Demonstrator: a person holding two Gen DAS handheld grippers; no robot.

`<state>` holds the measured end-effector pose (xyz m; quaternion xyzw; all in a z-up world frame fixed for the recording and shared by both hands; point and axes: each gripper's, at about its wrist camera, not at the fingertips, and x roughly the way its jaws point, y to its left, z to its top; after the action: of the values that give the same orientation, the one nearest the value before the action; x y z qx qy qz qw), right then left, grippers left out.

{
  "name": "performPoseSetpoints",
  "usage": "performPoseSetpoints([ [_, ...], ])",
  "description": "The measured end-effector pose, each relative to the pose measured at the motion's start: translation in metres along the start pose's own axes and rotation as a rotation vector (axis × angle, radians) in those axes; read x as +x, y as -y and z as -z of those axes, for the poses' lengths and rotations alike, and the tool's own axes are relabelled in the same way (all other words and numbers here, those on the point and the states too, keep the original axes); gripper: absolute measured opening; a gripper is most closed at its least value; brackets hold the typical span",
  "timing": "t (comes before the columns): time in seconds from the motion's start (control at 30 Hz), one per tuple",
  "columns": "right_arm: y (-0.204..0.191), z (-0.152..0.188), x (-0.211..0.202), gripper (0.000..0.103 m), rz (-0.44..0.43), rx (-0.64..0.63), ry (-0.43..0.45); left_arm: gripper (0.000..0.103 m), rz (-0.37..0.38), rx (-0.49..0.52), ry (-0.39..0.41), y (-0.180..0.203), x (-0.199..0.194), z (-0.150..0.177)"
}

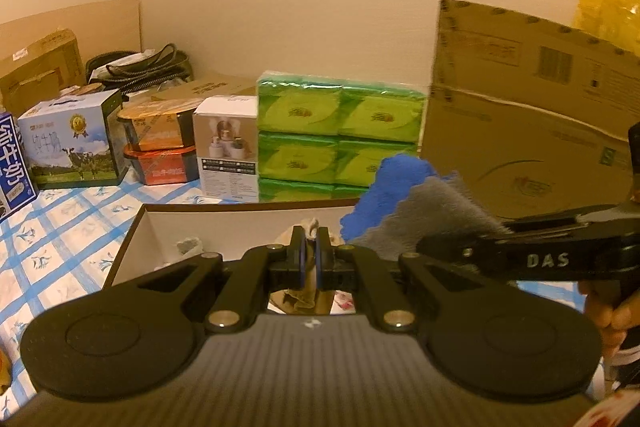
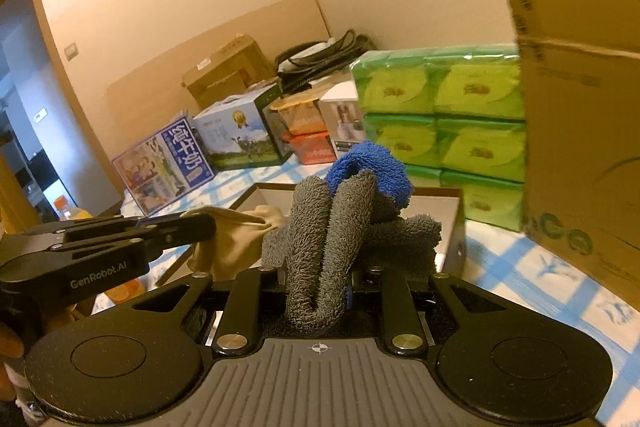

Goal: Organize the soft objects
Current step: 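Carry the grey towel and blue cloth over the brown box with the right tool, then open the right tool to drop the towel and cloth into the box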

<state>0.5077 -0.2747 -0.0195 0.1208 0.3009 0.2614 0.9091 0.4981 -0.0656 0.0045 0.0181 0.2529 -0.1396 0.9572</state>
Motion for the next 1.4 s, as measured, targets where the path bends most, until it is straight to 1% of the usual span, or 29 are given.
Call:
performPoseSetpoints([
  [0.2, 0.003, -0.003, 0.045, 0.021, 0.001, -0.009, -0.04, 0.004, -0.029, -0.009, -0.021, -0.017, 0.027, 0.001],
  [0.27, 0.005, -0.002, 0.058, 0.023, 0.001, -0.017, -0.045, 0.004, -0.031, -0.013, -0.031, -0.022, 0.034, 0.003],
  [0.3, 0.007, -0.001, 0.064, 0.027, 0.001, -0.018, -0.045, 0.004, -0.033, -0.015, -0.038, -0.024, 0.038, 0.004],
  [0.33, 0.008, -0.001, 0.069, 0.037, 0.001, -0.022, -0.049, 0.004, -0.036, -0.019, -0.044, -0.026, 0.042, 0.006],
  [0.37, 0.01, 0.0, 0.074, 0.042, 0.009, -0.031, -0.052, 0.004, -0.037, -0.024, -0.05, -0.028, 0.046, 0.008],
  [0.4, 0.011, 0.001, 0.078, 0.052, 0.027, -0.036, -0.049, 0.004, -0.036, -0.028, -0.056, -0.029, 0.049, 0.01],
  [0.43, 0.012, 0.002, 0.08, 0.055, 0.039, -0.035, -0.049, 0.004, -0.037, -0.034, -0.065, -0.03, 0.053, 0.012],
  [0.53, 0.018, 0.006, 0.085, 0.055, 0.037, -0.034, -0.067, 0.004, -0.035, -0.042, -0.089, -0.033, 0.062, 0.019],
  [0.63, 0.02, 0.009, 0.085, 0.055, 0.051, -0.066, -0.092, 0.004, -0.036, -0.04, -0.103, -0.033, 0.067, 0.024],
  [0.8, 0.021, 0.013, 0.084, 0.055, 0.06, -0.088, -0.127, 0.004, -0.034, -0.043, -0.114, -0.032, 0.072, 0.026],
  [0.87, 0.021, 0.015, 0.082, 0.055, 0.067, -0.096, -0.134, 0.005, -0.046, -0.042, -0.111, -0.031, 0.074, 0.025],
  [0.9, 0.02, 0.015, 0.082, 0.055, 0.07, -0.104, -0.138, 0.007, -0.052, -0.039, -0.112, -0.031, 0.075, 0.025],
  [0.97, 0.019, 0.016, 0.082, 0.055, 0.081, -0.118, -0.145, 0.014, -0.052, -0.036, -0.116, -0.031, 0.075, 0.024],
  [1.0, 0.018, 0.017, 0.082, 0.055, 0.09, -0.126, -0.148, 0.023, -0.05, -0.039, -0.119, -0.031, 0.075, 0.025],
  [1.03, 0.017, 0.018, 0.08, 0.055, 0.096, -0.132, -0.148, 0.027, -0.05, -0.041, -0.121, -0.032, 0.074, 0.025],
  [1.2, 0.015, 0.021, 0.075, 0.055, 0.119, -0.143, -0.155, 0.028, -0.048, -0.055, -0.14, -0.035, 0.067, 0.027],
  [1.4, 0.006, 0.022, 0.054, 0.055, 0.137, -0.133, -0.15, 0.028, -0.038, -0.077, -0.156, -0.037, 0.038, 0.03],
])
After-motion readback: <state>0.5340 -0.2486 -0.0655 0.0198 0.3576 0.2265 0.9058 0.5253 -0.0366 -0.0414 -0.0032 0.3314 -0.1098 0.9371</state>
